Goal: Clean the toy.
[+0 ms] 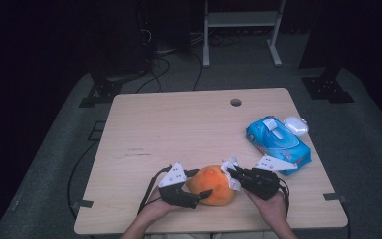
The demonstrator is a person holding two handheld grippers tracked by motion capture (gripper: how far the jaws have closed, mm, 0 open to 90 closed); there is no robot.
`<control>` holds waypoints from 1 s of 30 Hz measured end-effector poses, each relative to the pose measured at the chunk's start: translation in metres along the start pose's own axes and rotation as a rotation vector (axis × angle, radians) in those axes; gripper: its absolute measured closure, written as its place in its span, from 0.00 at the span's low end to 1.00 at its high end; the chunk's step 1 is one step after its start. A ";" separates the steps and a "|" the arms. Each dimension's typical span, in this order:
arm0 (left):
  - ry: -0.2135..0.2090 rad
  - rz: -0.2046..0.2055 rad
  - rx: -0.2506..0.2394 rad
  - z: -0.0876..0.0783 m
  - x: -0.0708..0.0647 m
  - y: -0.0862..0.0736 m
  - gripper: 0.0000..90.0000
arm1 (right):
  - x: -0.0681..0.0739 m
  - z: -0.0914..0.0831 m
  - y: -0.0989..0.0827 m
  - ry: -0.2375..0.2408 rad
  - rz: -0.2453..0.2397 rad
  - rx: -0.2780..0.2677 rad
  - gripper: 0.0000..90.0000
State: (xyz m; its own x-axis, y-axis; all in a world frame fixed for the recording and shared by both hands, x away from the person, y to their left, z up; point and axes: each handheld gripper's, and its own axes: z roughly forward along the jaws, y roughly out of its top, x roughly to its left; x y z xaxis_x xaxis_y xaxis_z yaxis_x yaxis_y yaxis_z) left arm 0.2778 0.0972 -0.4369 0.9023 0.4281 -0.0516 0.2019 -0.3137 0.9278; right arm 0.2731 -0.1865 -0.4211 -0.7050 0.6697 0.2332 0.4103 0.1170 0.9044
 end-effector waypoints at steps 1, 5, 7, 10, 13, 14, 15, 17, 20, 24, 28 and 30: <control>0.003 0.008 -0.008 -0.001 -0.001 0.003 0.36 | 0.003 -0.003 0.003 0.007 -0.008 -0.020 0.90; 0.018 0.029 -0.023 -0.001 -0.008 0.012 0.42 | 0.018 -0.012 0.014 0.061 -0.048 -0.081 0.90; 0.017 0.029 -0.013 -0.001 -0.009 0.012 0.42 | 0.022 -0.009 0.013 0.061 -0.071 -0.069 0.90; 0.011 -0.001 -0.014 -0.001 -0.006 0.008 0.42 | 0.009 -0.003 0.005 0.048 -0.026 -0.044 0.90; 0.018 0.003 -0.017 0.000 -0.006 0.009 0.41 | -0.001 -0.003 0.001 0.016 0.018 -0.032 0.90; 0.023 0.004 -0.016 0.000 -0.006 0.010 0.41 | 0.000 -0.006 0.003 0.010 0.006 -0.036 0.90; 0.025 -0.001 -0.020 0.000 -0.007 0.011 0.41 | 0.006 -0.009 0.007 0.015 -0.014 -0.051 0.90; 0.026 -0.002 -0.022 0.001 -0.007 0.012 0.41 | 0.018 -0.013 0.013 0.049 -0.047 -0.082 0.90; 0.029 0.000 -0.024 0.001 -0.010 0.014 0.41 | 0.028 -0.010 0.015 0.059 -0.102 -0.072 0.90; 0.012 -0.009 -0.044 0.002 -0.006 0.010 0.30 | 0.014 -0.002 0.005 0.056 -0.055 -0.054 0.90; 0.022 -0.030 -0.055 0.002 0.002 0.006 0.16 | 0.007 -0.004 0.003 0.023 -0.043 -0.055 0.90; 0.005 -0.065 -0.036 0.007 0.006 0.000 0.10 | 0.004 -0.005 0.003 0.018 -0.031 -0.056 0.90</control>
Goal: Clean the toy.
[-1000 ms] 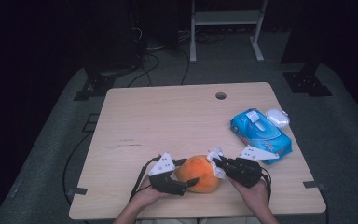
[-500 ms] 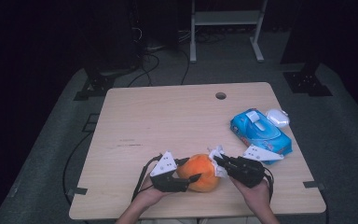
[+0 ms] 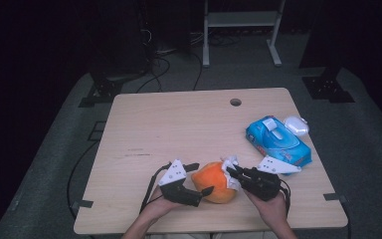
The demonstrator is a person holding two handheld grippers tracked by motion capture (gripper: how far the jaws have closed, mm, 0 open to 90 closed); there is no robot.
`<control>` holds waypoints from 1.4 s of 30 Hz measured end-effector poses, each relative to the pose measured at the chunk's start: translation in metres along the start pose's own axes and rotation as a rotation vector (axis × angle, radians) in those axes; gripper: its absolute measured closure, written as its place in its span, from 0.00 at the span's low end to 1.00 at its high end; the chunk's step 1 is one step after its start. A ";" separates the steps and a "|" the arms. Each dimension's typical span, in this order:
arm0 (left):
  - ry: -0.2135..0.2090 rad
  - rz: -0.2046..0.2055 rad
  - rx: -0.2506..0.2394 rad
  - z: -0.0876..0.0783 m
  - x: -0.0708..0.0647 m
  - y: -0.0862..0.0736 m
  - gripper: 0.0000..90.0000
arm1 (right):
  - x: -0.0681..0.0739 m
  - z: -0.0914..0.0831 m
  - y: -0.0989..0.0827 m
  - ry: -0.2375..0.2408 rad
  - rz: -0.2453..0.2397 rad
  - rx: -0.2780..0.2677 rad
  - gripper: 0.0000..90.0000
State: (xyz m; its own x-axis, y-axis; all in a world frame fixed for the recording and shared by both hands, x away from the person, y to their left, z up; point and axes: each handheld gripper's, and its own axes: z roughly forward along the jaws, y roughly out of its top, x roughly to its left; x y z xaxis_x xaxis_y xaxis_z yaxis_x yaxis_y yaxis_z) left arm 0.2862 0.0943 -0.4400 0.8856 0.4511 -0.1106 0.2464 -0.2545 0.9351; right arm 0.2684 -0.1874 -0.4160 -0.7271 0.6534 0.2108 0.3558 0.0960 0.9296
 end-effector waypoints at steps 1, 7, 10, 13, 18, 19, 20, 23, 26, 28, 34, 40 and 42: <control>-0.013 -0.018 0.004 0.003 0.001 -0.003 0.10 | -0.001 0.000 0.000 0.000 0.007 -0.002 0.90; 0.006 0.043 0.024 0.004 -0.009 0.003 0.34 | -0.004 -0.002 0.001 -0.018 0.018 -0.007 0.90; 0.042 0.067 0.000 -0.004 -0.013 0.011 0.38 | 0.003 -0.007 0.007 -0.016 0.008 -0.029 0.90; 0.045 0.046 0.014 -0.008 -0.008 0.012 0.39 | 0.015 -0.004 0.008 0.025 -0.028 -0.027 0.90; 0.035 0.020 0.009 -0.008 -0.006 0.009 0.39 | 0.012 0.002 0.005 0.012 -0.035 0.001 0.90; 0.033 0.018 0.005 -0.007 -0.006 0.009 0.39 | 0.008 0.002 0.004 -0.009 -0.036 0.005 0.90; 0.033 0.019 0.006 -0.007 -0.006 0.008 0.39 | 0.004 0.001 0.002 -0.036 -0.036 0.016 0.90; 0.040 0.020 0.004 -0.005 -0.008 0.009 0.39 | -0.003 0.000 -0.002 -0.054 0.000 0.023 0.90; 0.052 0.019 0.004 -0.004 -0.009 0.008 0.38 | 0.011 0.001 0.003 -0.037 -0.042 0.012 0.90; 0.069 0.020 0.003 -0.003 -0.011 0.007 0.38 | 0.020 0.003 0.006 -0.001 -0.072 0.006 0.90; 0.079 0.038 -0.005 0.002 -0.012 0.005 0.20 | 0.007 0.004 0.002 -0.028 -0.041 0.018 0.90; 0.089 0.036 0.032 0.007 -0.013 0.003 0.28 | 0.012 0.002 0.002 -0.035 -0.050 0.015 0.90; 0.078 0.047 0.037 0.005 -0.015 0.003 0.35 | 0.017 0.002 0.004 -0.010 -0.071 0.010 0.90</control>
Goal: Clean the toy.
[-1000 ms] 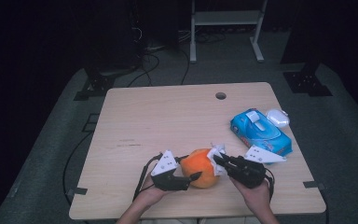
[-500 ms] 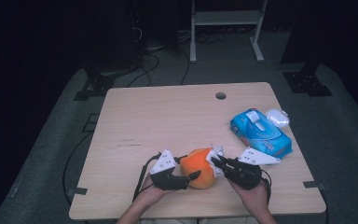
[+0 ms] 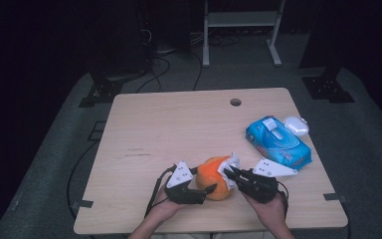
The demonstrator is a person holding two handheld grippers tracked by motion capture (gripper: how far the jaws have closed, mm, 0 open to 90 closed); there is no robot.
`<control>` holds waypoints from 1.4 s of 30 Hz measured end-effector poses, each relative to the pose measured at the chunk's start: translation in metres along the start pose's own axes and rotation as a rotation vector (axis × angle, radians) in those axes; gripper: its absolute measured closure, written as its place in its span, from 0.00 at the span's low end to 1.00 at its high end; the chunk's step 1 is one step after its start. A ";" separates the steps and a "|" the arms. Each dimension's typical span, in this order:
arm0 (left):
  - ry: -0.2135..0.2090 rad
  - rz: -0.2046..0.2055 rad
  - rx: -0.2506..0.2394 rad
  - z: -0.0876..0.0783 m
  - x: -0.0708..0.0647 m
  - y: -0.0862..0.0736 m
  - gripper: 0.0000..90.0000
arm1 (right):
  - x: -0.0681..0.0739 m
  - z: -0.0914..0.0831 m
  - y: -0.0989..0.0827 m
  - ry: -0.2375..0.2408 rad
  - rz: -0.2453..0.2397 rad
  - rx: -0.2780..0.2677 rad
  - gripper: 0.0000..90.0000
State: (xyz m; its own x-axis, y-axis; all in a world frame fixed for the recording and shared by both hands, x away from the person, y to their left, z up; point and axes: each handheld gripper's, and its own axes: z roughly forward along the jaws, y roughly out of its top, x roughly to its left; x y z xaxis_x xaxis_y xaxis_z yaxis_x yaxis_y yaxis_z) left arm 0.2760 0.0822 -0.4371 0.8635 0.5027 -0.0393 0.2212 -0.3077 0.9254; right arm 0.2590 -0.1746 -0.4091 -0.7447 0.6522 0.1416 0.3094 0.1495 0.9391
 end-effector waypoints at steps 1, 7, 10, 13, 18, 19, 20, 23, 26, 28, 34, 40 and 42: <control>-0.003 0.006 0.005 -0.001 0.000 0.001 0.37 | 0.001 0.000 0.001 -0.001 -0.007 0.002 0.90; -0.043 0.015 -0.009 0.000 -0.005 0.000 0.38 | -0.011 -0.002 0.000 -0.047 0.012 0.017 0.90; -0.036 -0.004 -0.024 0.000 -0.002 0.000 0.26 | -0.014 -0.003 -0.002 -0.051 0.019 0.018 0.90; -0.010 -0.035 -0.015 0.006 0.000 0.000 0.14 | -0.013 -0.002 -0.002 -0.028 0.038 0.012 0.90; 0.014 0.033 -0.007 0.008 -0.009 0.000 0.31 | 0.015 0.002 0.004 0.040 -0.039 0.010 0.90; 0.023 0.043 -0.011 0.007 -0.011 0.000 0.34 | 0.017 0.003 0.006 0.043 -0.047 0.009 0.90; 0.024 0.050 -0.011 0.007 -0.012 0.001 0.37 | 0.017 0.003 0.007 0.040 -0.050 0.010 0.90; 0.014 0.083 -0.001 0.006 -0.016 0.000 0.39 | 0.006 -0.001 0.008 0.022 -0.026 -0.001 0.90; -0.004 0.113 0.003 0.008 -0.022 0.000 0.37 | -0.009 -0.006 0.007 -0.025 0.013 0.002 0.90; -0.032 0.105 -0.005 0.008 -0.022 0.001 0.31 | -0.019 -0.009 0.004 -0.048 0.039 0.006 0.90; -0.064 0.020 -0.032 0.006 -0.013 0.001 0.30 | -0.015 -0.011 0.004 -0.042 0.031 0.006 0.90; 0.032 0.167 -0.053 0.000 -0.024 0.006 0.47 | 0.012 -0.005 0.014 0.050 -0.050 -0.015 0.90; 0.031 0.191 -0.038 0.001 -0.024 0.006 0.47 | 0.010 -0.005 0.013 0.038 -0.044 -0.001 0.90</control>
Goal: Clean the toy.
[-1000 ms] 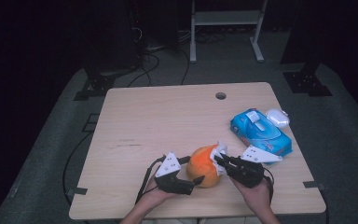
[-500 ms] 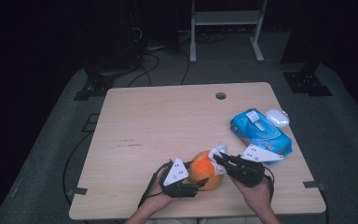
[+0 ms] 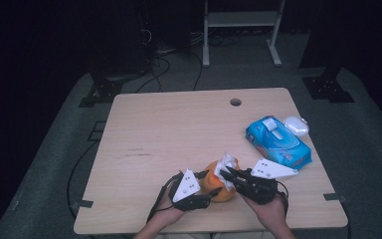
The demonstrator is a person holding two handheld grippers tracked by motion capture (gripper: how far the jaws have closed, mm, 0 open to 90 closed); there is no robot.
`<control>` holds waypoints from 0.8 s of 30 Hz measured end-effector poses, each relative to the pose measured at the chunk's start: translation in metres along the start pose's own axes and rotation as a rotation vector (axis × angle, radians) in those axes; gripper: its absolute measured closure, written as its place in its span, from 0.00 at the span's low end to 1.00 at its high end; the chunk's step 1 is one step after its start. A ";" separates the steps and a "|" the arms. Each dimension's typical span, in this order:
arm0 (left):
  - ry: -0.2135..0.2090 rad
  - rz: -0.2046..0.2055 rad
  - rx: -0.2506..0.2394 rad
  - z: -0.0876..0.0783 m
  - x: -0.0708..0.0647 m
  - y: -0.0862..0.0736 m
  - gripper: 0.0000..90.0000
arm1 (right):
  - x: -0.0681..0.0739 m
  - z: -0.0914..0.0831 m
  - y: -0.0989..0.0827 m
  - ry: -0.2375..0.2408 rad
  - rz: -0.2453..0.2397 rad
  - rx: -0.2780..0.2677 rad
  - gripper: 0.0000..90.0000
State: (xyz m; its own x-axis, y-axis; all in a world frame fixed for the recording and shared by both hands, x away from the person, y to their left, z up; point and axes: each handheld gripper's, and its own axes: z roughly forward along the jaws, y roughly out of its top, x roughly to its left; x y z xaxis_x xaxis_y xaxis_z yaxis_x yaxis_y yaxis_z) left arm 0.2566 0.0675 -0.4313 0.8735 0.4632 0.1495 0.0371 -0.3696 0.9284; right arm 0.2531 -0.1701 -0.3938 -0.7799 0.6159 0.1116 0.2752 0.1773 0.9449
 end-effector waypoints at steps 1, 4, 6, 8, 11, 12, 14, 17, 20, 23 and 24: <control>-0.010 -0.012 -0.001 0.001 0.000 -0.001 0.44 | -0.003 0.000 -0.002 0.001 0.009 0.007 0.90; -0.046 -0.086 -0.001 0.007 0.003 -0.002 0.26 | -0.005 0.000 -0.004 0.010 0.032 0.021 0.90; -0.063 -0.135 0.002 0.010 0.006 -0.005 0.18 | 0.000 0.000 -0.001 0.024 0.015 0.021 0.90; -0.062 -0.100 0.013 0.008 0.006 -0.006 0.27 | 0.007 0.004 0.000 0.019 -0.020 0.037 0.90; -0.064 -0.079 0.017 0.007 0.004 -0.006 0.35 | 0.005 0.005 0.000 0.013 -0.027 0.044 0.90; -0.065 -0.063 0.022 0.007 0.003 -0.006 0.35 | 0.001 0.004 0.000 0.000 -0.022 0.044 0.90; -0.067 -0.036 0.027 0.008 -0.001 -0.006 0.36 | -0.006 0.002 -0.001 -0.035 -0.020 0.044 0.90; -0.075 0.001 0.026 0.009 -0.006 -0.006 0.35 | -0.025 -0.004 -0.008 -0.088 0.032 0.052 0.90; -0.078 -0.052 -0.001 0.010 -0.001 -0.005 0.23 | -0.030 -0.007 -0.010 -0.097 0.048 0.057 0.90; -0.088 -0.100 0.016 0.011 0.006 -0.010 0.15 | -0.025 -0.006 -0.008 -0.079 0.034 0.054 0.90; -0.091 -0.084 0.015 0.010 0.005 -0.011 0.17 | -0.021 -0.005 -0.007 -0.061 0.030 0.053 0.90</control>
State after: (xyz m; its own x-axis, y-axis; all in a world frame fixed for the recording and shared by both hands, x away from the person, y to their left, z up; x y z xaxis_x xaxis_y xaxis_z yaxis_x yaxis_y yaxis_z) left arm 0.2656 0.0654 -0.4441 0.9073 0.4187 0.0390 0.1191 -0.3450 0.9310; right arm 0.2646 -0.1880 -0.4013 -0.7357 0.6667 0.1193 0.3285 0.1973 0.9237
